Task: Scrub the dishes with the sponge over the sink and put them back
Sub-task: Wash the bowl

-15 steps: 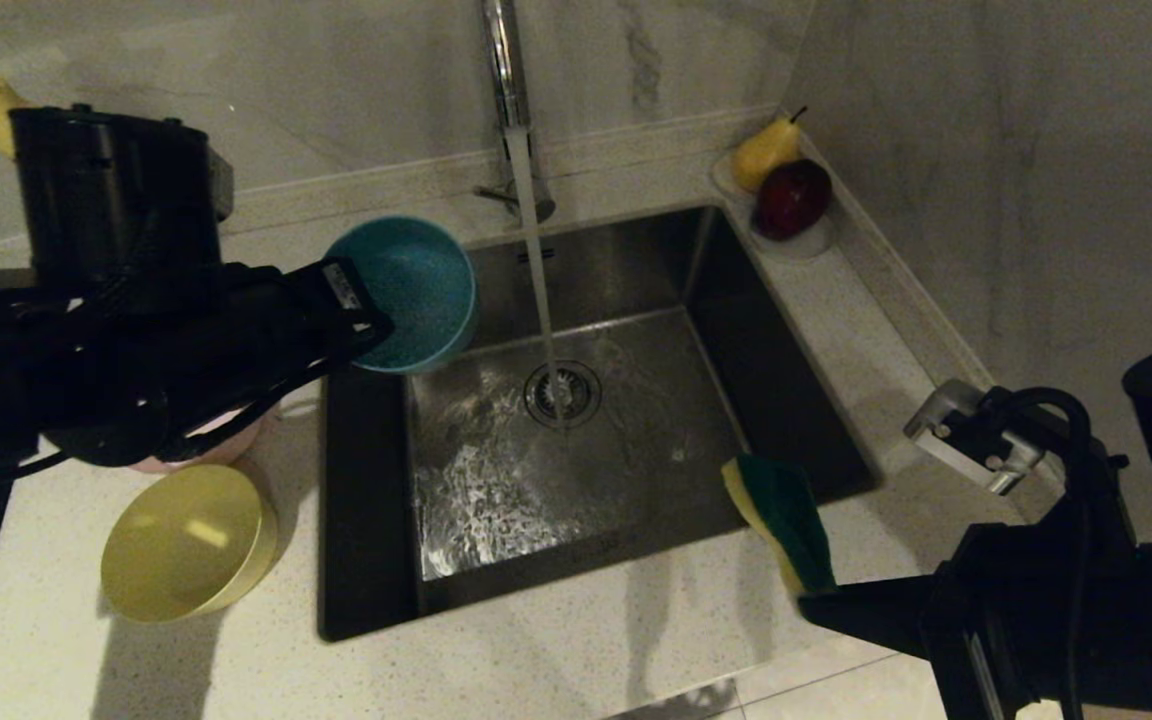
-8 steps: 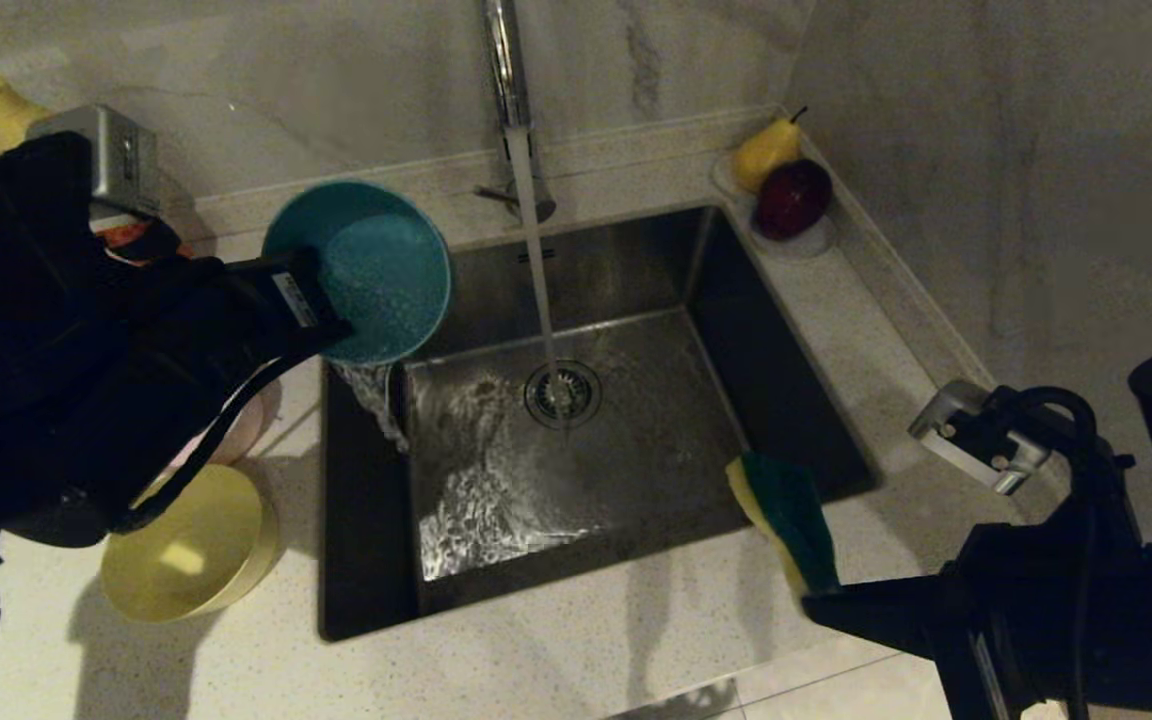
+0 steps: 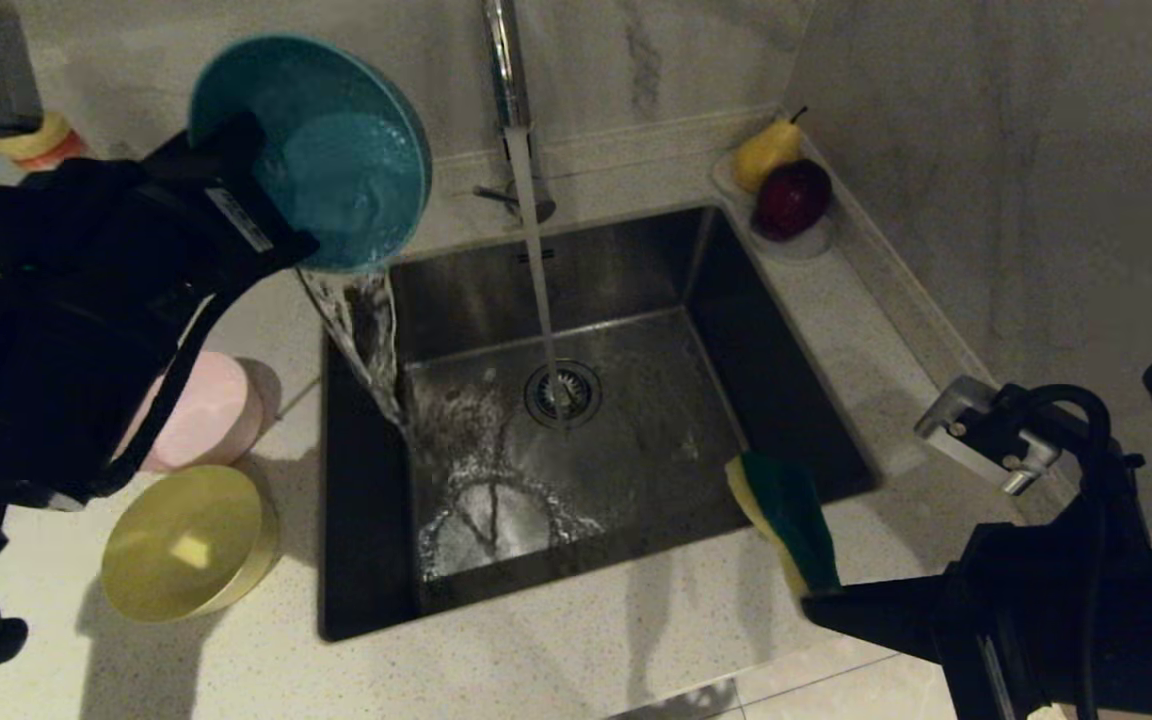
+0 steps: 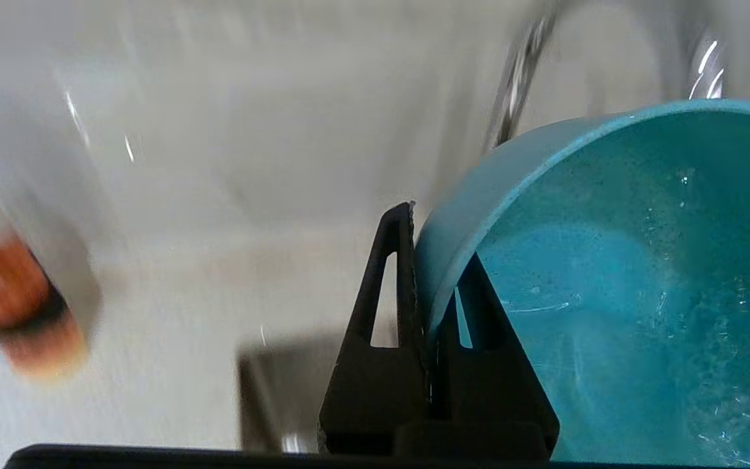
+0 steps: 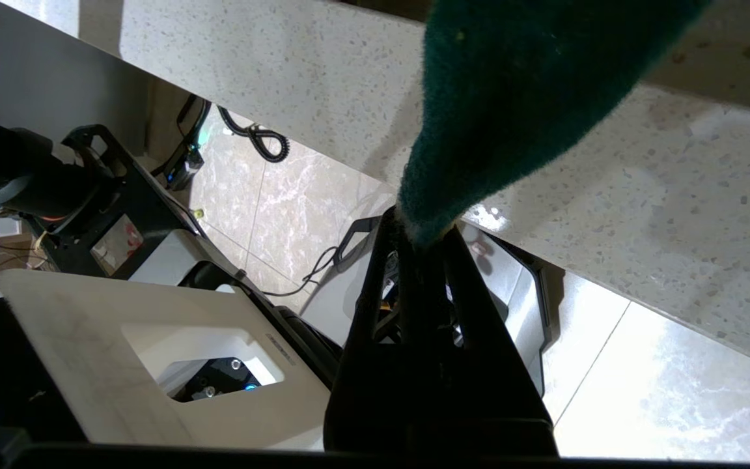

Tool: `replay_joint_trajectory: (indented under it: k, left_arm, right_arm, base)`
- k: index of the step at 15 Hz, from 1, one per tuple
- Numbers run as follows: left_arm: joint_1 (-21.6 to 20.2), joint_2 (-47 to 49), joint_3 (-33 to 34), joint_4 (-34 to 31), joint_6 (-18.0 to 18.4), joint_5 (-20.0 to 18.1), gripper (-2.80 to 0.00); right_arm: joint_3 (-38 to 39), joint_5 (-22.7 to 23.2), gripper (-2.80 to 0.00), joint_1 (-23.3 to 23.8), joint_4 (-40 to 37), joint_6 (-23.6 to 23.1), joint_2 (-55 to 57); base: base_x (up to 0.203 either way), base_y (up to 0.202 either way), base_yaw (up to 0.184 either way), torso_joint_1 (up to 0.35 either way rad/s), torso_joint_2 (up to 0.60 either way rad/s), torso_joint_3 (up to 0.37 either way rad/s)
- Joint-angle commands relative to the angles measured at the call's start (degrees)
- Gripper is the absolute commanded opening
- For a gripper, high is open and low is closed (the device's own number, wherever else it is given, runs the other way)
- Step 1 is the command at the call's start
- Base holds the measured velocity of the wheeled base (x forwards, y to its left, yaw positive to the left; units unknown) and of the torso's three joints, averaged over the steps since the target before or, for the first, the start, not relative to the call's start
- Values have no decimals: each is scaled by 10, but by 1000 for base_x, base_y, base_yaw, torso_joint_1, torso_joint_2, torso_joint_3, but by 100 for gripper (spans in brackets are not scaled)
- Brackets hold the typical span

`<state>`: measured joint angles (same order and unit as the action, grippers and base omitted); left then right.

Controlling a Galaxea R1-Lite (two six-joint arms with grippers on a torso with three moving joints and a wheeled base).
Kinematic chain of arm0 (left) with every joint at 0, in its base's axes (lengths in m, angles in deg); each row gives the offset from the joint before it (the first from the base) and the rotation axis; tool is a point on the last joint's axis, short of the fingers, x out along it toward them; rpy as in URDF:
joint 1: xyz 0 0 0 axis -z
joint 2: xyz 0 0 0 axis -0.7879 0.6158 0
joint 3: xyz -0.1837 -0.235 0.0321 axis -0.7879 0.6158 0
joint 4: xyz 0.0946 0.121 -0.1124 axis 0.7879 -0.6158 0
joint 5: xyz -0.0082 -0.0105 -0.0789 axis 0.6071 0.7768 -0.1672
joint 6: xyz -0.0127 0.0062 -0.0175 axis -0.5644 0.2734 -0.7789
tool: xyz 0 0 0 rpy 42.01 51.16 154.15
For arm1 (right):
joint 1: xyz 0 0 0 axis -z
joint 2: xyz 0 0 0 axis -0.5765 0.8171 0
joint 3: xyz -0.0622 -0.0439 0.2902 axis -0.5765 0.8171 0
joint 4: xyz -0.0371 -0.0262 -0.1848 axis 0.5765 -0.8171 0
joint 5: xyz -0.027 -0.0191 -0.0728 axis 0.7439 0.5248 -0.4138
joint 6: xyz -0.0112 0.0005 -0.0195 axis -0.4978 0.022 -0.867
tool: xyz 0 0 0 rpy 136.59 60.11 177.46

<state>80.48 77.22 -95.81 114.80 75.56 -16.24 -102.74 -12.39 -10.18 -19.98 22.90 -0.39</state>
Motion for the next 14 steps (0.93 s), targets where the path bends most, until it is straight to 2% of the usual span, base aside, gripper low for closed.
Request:
replay_joint_trajectory:
  k: [1,3,8,14]
  left_arm:
    - [0,-3,-3,23,20,-7,-280]
    - [0,-7,-17,39,42,-18,-280]
    - [0,-9,-20,39,45,-22,-280]
    - [1,-64,-48,29,63,-56,-280]
  right_arm:
    - [0,1,-280,-1,-1,0,-5]
    - [0,2,-280,-1,-1,0,-7]
    - [0,2,-280,-1,-1,0,-6]
    - [5,2,-280,-1,0,-1,-2]
  base:
    - [0,0,0,0,0,0]
    - [0,0,0,0,0,0]
    - [0,0,0,0,0,0]
    - [0,0,0,0,0,0]
